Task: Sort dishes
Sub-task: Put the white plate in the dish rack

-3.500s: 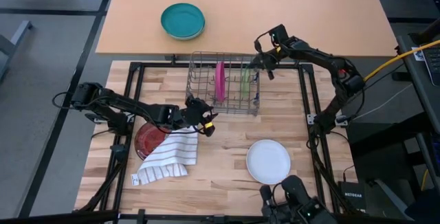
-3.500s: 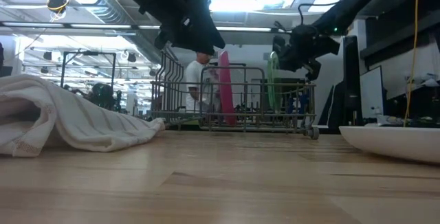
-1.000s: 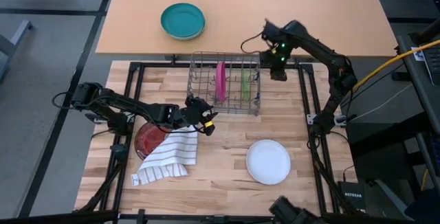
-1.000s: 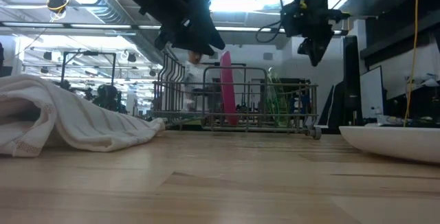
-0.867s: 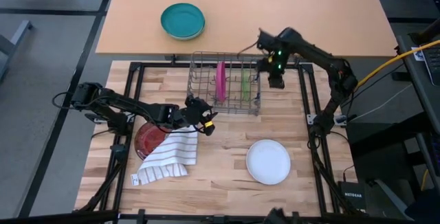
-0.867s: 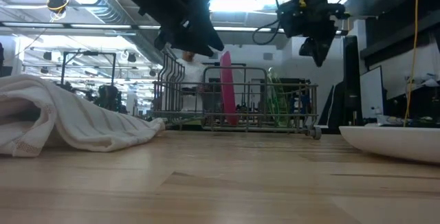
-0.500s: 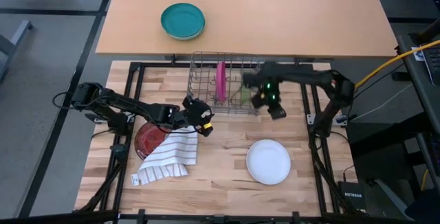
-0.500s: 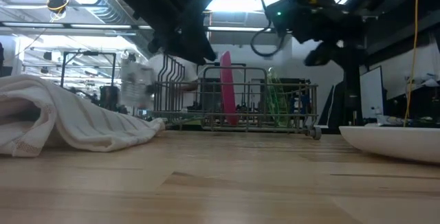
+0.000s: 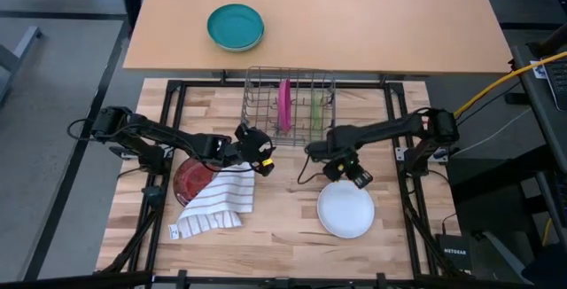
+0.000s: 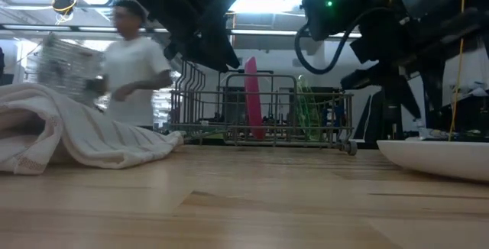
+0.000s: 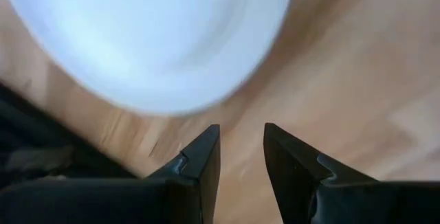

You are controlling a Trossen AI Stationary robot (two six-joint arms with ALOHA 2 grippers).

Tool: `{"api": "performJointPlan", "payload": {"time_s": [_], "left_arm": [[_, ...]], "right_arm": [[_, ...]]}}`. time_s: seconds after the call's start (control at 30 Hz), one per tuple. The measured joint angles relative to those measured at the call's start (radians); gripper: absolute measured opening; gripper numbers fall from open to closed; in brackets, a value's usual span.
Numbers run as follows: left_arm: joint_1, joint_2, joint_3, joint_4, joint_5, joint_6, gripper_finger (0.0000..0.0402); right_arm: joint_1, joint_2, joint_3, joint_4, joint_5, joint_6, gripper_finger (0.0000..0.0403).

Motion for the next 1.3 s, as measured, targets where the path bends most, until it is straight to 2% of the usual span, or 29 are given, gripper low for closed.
{"api": "performJointPlan", "payload": {"time_s": [0.23, 0.47, 0.7, 1.13, 1.3], "left_arm": [[0.000, 0.000, 0.000, 0.000, 0.000, -0.001, 0.0155], [0.000, 0.000, 0.000, 0.000, 0.000, -0.029, 0.0155], [-0.001, 0.000, 0.000, 0.000, 0.000, -0.029, 0.0155], [-0.001, 0.000, 0.000, 0.000, 0.000, -0.026, 0.0155], [-0.001, 0.000, 0.000, 0.000, 0.000, -0.026, 0.0155]], "right_arm": [[0.053, 0.000, -0.063, 0.222, 0.037, 0.000, 0.0115], [0.051, 0.000, -0.124, 0.336, 0.034, 0.000, 0.0115], [0.051, 0.000, -0.193, 0.412, -0.050, -0.001, 0.0115], [0.051, 0.000, -0.207, 0.453, -0.053, -0.001, 0.0115], [0.051, 0.000, -0.207, 0.452, -0.053, -0.001, 0.0083]]}}
